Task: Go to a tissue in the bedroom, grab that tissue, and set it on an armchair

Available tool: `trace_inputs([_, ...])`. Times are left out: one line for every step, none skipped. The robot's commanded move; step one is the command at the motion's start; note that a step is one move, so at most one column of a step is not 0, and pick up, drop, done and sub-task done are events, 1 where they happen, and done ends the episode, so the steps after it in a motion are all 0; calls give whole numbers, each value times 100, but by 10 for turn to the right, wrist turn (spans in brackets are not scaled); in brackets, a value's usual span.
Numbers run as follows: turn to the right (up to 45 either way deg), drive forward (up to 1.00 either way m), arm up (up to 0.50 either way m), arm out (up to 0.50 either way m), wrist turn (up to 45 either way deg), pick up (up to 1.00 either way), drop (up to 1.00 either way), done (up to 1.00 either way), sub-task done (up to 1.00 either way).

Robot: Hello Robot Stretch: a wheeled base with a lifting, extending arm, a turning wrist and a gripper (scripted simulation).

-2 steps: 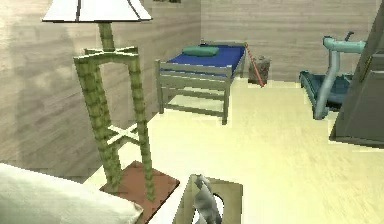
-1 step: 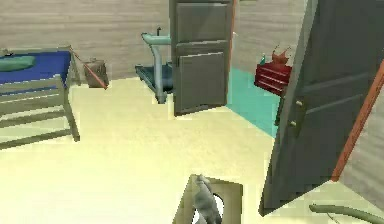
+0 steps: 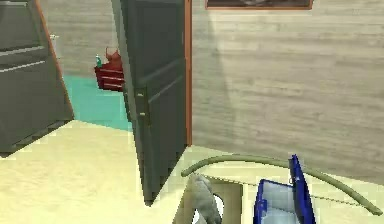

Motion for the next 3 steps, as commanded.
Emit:
trace_inputs([390, 0, 0, 0, 0, 0, 0, 0, 0])
trace_inputs([-450, 0, 0, 0, 0, 0, 0, 0, 0])
trace_inputs([-450, 0, 0, 0, 0, 0, 0, 0, 0])
